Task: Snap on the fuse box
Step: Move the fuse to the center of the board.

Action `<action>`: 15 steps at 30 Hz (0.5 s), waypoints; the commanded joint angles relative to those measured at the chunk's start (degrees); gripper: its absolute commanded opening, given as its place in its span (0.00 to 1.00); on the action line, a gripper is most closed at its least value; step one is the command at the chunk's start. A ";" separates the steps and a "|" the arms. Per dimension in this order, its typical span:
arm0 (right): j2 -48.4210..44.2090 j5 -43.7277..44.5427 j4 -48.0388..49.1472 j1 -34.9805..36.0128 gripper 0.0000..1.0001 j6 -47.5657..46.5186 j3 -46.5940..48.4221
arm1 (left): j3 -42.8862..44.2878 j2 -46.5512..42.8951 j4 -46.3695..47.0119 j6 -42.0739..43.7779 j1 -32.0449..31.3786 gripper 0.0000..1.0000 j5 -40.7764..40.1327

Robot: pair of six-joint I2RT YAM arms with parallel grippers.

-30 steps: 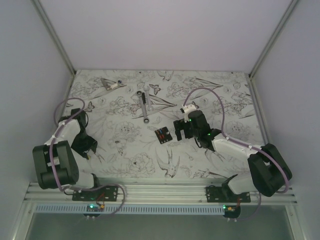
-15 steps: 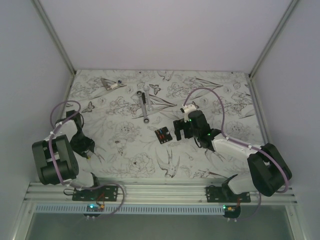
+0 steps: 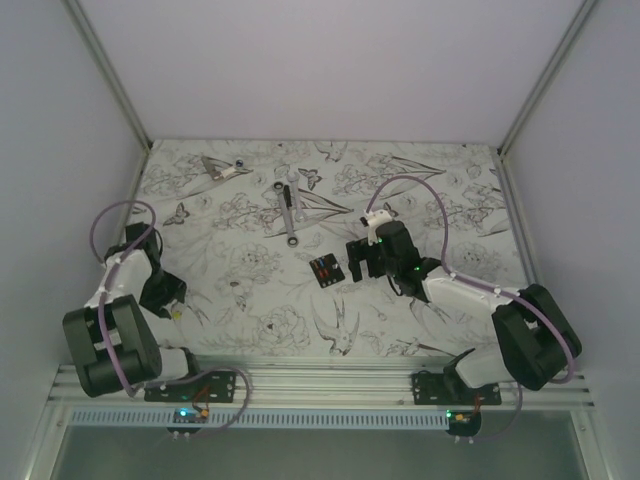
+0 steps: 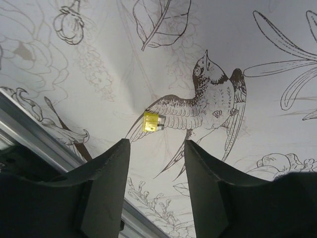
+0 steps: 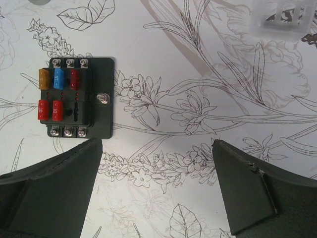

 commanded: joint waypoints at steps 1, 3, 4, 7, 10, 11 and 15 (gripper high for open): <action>0.55 -0.71 2.03 -0.31 1.00 0.38 0.48 | -0.59 -1.64 -4.55 -0.82 0.61 0.52 -3.47; 0.53 -0.73 2.32 -0.30 0.99 0.34 0.27 | -0.86 -0.24 -4.42 -1.27 0.73 0.53 -3.79; 0.44 -0.78 2.41 -0.31 1.00 0.43 0.18 | -0.71 0.93 -4.29 -1.40 0.82 0.53 -3.59; 0.07 -1.07 2.71 -0.31 1.00 0.53 -0.11 | -0.93 4.19 -2.89 -1.64 0.87 0.51 -2.04; -0.33 -1.10 2.75 -0.32 1.00 0.45 -0.22 | -2.33 4.72 -0.18 -1.37 1.12 0.50 -0.37; -0.31 -1.09 2.70 -0.29 1.00 0.45 -0.29 | -2.91 4.43 0.55 -1.44 1.36 0.50 0.17; -0.41 -1.13 2.75 -0.34 1.00 0.43 -0.31 | -4.64 4.50 2.92 -1.18 3.14 0.48 2.02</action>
